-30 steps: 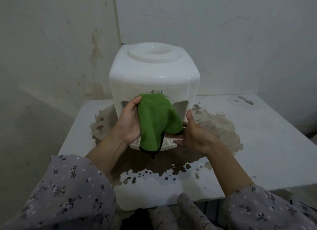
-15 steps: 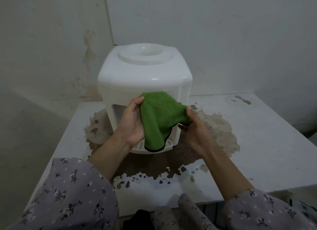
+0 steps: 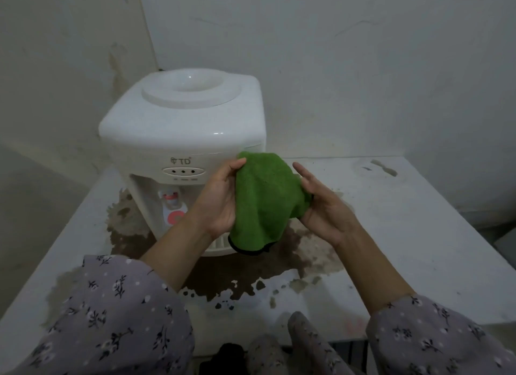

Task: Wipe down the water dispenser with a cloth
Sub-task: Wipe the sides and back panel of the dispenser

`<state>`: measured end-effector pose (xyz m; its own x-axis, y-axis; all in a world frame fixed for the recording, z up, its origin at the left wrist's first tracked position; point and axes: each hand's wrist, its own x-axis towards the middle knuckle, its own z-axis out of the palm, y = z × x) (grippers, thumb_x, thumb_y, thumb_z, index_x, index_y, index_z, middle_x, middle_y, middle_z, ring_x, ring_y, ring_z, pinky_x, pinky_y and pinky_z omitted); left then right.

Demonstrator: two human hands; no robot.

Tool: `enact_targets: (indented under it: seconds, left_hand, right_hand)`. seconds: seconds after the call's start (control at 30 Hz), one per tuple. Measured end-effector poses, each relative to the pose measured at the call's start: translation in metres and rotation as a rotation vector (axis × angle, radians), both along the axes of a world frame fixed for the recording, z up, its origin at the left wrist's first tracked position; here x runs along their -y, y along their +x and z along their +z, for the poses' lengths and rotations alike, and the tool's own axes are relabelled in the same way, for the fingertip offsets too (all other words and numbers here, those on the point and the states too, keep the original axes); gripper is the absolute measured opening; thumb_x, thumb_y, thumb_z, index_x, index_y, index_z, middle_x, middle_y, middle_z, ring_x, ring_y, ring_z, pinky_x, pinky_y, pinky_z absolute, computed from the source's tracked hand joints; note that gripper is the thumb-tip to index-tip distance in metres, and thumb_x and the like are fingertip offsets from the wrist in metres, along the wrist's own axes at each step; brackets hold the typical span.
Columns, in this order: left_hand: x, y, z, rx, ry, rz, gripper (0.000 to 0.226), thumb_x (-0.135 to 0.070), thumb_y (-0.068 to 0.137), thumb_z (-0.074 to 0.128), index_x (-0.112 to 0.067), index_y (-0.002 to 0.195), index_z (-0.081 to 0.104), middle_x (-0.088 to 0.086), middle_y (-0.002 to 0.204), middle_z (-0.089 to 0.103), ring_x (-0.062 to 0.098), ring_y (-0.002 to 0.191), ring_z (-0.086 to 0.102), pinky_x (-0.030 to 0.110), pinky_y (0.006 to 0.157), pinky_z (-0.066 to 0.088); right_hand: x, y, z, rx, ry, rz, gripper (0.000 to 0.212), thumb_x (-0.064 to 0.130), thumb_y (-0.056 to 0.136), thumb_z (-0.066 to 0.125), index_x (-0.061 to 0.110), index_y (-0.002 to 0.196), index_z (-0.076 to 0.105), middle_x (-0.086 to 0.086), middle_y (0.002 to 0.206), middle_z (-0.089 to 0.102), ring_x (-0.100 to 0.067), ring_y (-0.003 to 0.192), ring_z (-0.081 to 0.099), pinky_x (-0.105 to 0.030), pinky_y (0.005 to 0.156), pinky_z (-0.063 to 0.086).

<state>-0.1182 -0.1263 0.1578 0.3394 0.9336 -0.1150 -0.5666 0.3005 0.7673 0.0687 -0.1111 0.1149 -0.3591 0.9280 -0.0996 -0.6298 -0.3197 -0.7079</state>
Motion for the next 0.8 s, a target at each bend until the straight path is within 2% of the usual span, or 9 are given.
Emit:
enact_targets:
  seconds: [0.17,0.23,0.3,0.43,0.5,0.57,0.67,0.73,0.8]
  left_hand:
    - [-0.023,0.034,-0.007,-0.35,-0.01,0.078,0.031,-0.016,0.091,0.052,0.001,0.117,0.052,0.019,0.122,0.059,0.03,0.11,0.059,0.039,0.091,0.051]
    - [-0.034,0.051,-0.014,-0.58,0.002,0.103,0.02,-0.016,0.088,0.059,-0.007,0.105,0.053,0.016,0.114,0.061,0.027,0.103,0.06,0.041,0.094,0.048]
    - [-0.045,0.07,-0.022,-0.682,-0.022,0.138,0.02,-0.015,0.087,0.062,-0.009,0.103,0.051,0.01,0.101,0.062,0.02,0.089,0.062,0.034,0.082,0.052]
    - [-0.075,0.106,-0.033,-0.755,0.05,0.295,0.018,-0.011,0.091,0.057,-0.012,0.099,0.041,0.003,0.091,0.055,0.01,0.073,0.054,0.017,0.053,0.045]
    - [-0.091,0.114,-0.043,-0.729,0.108,0.327,0.018,-0.004,0.093,0.051,-0.016,0.086,0.039,0.002,0.086,0.053,0.009,0.071,0.051,0.016,0.052,0.044]
    - [-0.101,0.116,-0.061,-0.756,0.129,0.31,0.028,0.002,0.091,0.05,-0.018,0.077,0.038,0.002,0.081,0.052,0.01,0.072,0.05,0.019,0.058,0.042]
    - [-0.095,0.113,-0.101,-0.888,0.096,0.267,0.033,0.009,0.084,0.056,-0.016,0.07,0.04,0.002,0.076,0.052,0.011,0.071,0.049,0.012,0.056,0.039]
    - [-0.083,0.108,-0.134,-0.985,0.033,0.194,0.031,0.009,0.079,0.062,-0.014,0.068,0.044,0.001,0.073,0.053,0.014,0.073,0.049,0.009,0.054,0.038]
    - [-0.068,0.103,-0.164,-1.053,-0.037,0.03,0.026,0.006,0.079,0.064,-0.013,0.069,0.049,0.001,0.073,0.055,0.014,0.073,0.05,0.011,0.057,0.039]
  right_hand:
    - [-0.023,0.056,0.021,0.47,0.005,-0.049,0.055,0.005,0.068,0.069,0.014,0.121,0.057,-0.011,0.104,0.066,-0.022,0.093,0.063,-0.031,0.081,0.053]
    - [-0.037,0.084,0.02,0.684,-0.003,-0.067,0.045,0.006,0.073,0.07,0.016,0.117,0.06,-0.01,0.103,0.066,-0.024,0.096,0.061,-0.033,0.086,0.049]
    - [-0.051,0.104,0.016,0.829,0.002,-0.063,0.036,0.007,0.078,0.07,0.02,0.111,0.063,-0.008,0.104,0.064,-0.023,0.1,0.058,-0.034,0.09,0.045]
    - [-0.077,0.121,0.009,0.873,0.053,-0.131,0.033,0.0,0.08,0.067,0.021,0.106,0.065,-0.004,0.099,0.063,-0.018,0.092,0.058,-0.021,0.073,0.049]
    - [-0.09,0.125,0.005,0.866,0.118,-0.179,0.034,-0.005,0.08,0.065,0.023,0.1,0.066,-0.007,0.104,0.061,-0.017,0.088,0.059,-0.02,0.066,0.052]
    - [-0.098,0.13,-0.004,0.881,0.174,-0.184,0.036,-0.01,0.079,0.062,0.023,0.093,0.066,-0.004,0.107,0.06,-0.015,0.09,0.058,-0.021,0.068,0.053]
    - [-0.093,0.138,-0.034,0.961,0.184,-0.1,0.031,-0.014,0.079,0.059,0.016,0.085,0.064,0.001,0.105,0.057,-0.016,0.096,0.054,-0.012,0.064,0.049]
    - [-0.082,0.15,-0.068,1.045,0.118,0.049,0.025,-0.013,0.08,0.06,0.01,0.087,0.064,-0.002,0.112,0.054,-0.019,0.105,0.05,-0.011,0.068,0.048]
    - [-0.069,0.164,-0.103,1.14,0.037,0.317,0.022,-0.007,0.081,0.063,0.013,0.091,0.067,-0.004,0.117,0.055,-0.022,0.114,0.049,-0.021,0.087,0.047]
